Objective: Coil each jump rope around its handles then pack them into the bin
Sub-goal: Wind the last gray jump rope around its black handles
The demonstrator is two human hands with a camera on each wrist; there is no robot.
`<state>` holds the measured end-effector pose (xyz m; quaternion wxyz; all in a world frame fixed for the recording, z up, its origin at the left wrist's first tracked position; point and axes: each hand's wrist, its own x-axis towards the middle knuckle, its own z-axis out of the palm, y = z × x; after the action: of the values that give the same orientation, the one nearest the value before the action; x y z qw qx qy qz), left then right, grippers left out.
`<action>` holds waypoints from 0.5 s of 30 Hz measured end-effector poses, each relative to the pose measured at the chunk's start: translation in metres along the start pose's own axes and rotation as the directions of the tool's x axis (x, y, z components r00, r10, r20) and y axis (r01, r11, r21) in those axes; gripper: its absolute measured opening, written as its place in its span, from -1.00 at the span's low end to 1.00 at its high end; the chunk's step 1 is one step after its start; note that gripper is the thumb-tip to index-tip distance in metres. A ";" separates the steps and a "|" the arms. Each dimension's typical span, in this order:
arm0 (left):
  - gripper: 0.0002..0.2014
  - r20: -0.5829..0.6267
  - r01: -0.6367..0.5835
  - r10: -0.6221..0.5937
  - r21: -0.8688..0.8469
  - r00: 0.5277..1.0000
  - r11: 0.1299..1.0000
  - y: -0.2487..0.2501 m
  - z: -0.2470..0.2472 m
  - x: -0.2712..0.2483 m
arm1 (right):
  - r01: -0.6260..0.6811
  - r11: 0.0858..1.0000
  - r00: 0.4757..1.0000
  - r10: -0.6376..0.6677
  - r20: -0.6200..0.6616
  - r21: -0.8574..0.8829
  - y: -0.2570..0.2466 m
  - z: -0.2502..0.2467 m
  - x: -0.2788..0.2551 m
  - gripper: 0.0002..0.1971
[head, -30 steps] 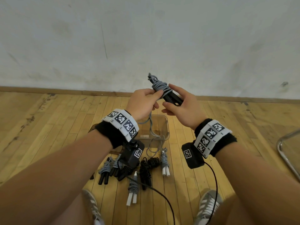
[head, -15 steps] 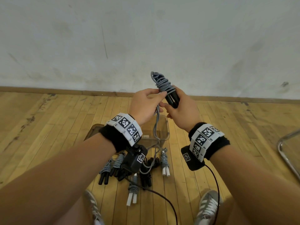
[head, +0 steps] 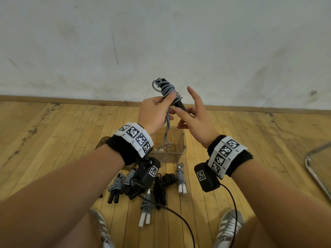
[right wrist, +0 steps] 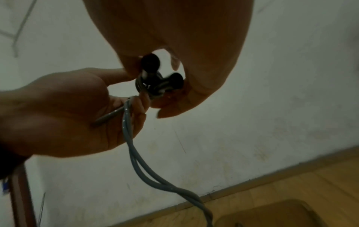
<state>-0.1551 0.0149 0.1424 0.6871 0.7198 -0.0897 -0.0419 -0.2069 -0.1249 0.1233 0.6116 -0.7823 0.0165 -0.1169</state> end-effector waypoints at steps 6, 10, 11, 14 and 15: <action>-0.78 0.090 0.033 -0.026 -0.082 0.996 0.996 0.002 0.003 -0.002 | -0.187 0.949 0.981 0.166 0.104 0.254 0.000 0.000 0.001 -0.67; -0.69 0.157 0.110 -0.093 -0.100 0.983 0.989 0.003 -0.003 0.000 | -0.103 0.982 0.992 0.091 0.081 0.158 -0.008 -0.008 0.003 -0.72; -0.70 0.176 0.129 -0.109 -0.108 0.978 0.986 0.004 -0.003 0.000 | -0.083 0.988 0.995 0.075 0.060 0.132 -0.008 -0.010 0.004 -0.71; -0.76 0.204 0.192 -0.160 -0.153 0.966 0.969 0.006 -0.003 0.001 | -0.004 1.000 1.000 0.005 -0.014 0.030 -0.004 -0.014 0.007 -0.61; -0.77 0.207 0.206 -0.171 -0.160 0.963 0.966 0.007 -0.004 0.001 | 0.020 1.000 0.999 -0.020 -0.041 -0.004 -0.002 -0.014 0.007 -0.56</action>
<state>-0.1540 0.0179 0.1493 0.7302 0.6528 -0.0822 -0.1841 -0.2029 -0.1390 0.1297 0.6087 -0.7808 0.0213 -0.1389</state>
